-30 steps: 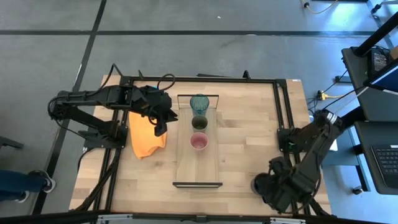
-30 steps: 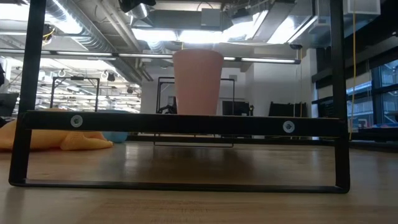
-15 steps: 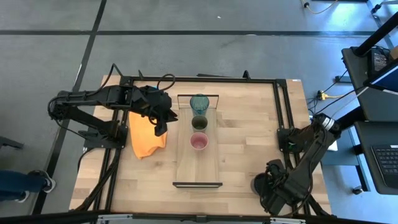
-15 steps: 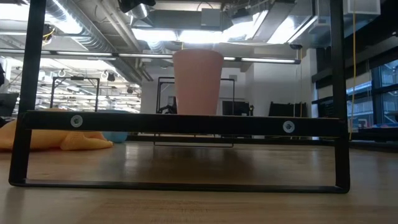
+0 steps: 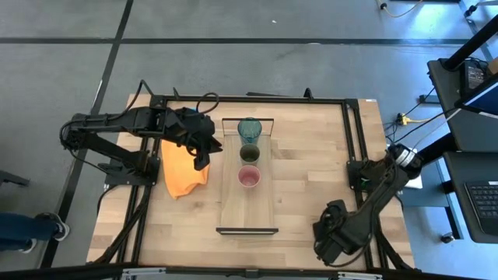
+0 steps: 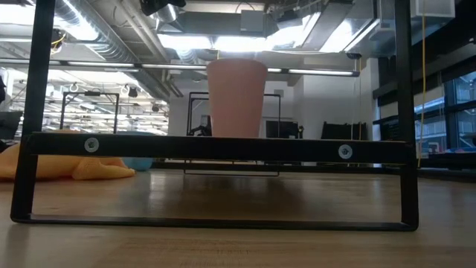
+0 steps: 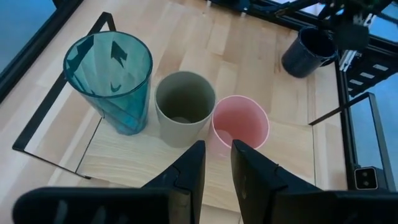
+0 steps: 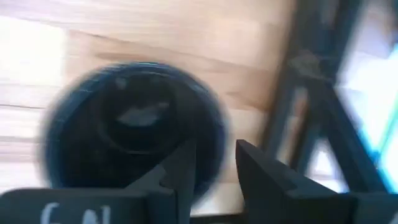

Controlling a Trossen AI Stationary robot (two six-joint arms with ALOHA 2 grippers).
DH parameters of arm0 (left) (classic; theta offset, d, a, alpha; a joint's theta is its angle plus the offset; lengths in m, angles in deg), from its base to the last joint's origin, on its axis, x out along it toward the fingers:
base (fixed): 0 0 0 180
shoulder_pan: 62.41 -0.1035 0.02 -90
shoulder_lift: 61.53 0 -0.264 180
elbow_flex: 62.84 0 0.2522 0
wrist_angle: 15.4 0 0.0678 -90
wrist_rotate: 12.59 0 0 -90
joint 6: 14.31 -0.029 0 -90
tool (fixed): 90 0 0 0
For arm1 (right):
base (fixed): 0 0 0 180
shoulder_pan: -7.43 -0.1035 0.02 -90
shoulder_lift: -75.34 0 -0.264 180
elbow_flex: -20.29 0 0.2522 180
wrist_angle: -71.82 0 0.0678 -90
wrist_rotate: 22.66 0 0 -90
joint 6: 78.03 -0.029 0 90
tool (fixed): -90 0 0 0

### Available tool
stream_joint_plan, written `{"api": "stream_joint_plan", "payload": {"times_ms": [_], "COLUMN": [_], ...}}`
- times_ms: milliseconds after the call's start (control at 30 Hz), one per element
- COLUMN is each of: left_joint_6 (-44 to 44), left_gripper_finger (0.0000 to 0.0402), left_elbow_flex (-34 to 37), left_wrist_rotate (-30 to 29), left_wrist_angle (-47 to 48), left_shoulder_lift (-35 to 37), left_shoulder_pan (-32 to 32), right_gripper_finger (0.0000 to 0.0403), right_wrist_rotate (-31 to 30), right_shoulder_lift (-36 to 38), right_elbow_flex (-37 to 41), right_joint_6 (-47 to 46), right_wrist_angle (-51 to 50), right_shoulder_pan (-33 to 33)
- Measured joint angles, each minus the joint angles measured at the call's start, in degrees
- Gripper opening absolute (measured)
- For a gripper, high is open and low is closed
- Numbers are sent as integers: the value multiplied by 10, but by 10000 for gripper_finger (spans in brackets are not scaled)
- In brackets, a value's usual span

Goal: Stack small to large cups/mugs on shelf
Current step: Put the dark blue mug on the shelf

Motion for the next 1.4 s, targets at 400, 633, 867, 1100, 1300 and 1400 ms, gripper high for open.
{"api": "stream_joint_plan", "payload": {"times_ms": [400, 633, 867, 1100, 1300, 1400], "left_joint_6": [22, 25, 25, 25, 25, 24], "left_gripper_finger": [72, 72, 72, 72, 72, 72], "left_elbow_flex": [0, 0, 0, 0, 0, 0], "left_wrist_rotate": [0, -2, -7, -7, -7, -7], "left_wrist_angle": [2, 2, 2, 1, 0, 0], "left_shoulder_lift": [0, 0, 0, 0, 0, 0], "left_shoulder_pan": [24, 26, 26, 26, 26, 26], "right_gripper_finger": [117, 117, 117, 117, 117, 117], "right_wrist_rotate": [-23, -21, -11, -21, -29, -23], "right_shoulder_lift": [3, 5, 5, 5, 5, 5], "right_elbow_flex": [37, 3, 24, 26, 27, 27], "right_joint_6": [-1, 6, 7, 10, 9, 11], "right_wrist_angle": [9, -33, -32, -11, -24, -41], "right_shoulder_pan": [11, 11, -7, -11, -17, -19]}}
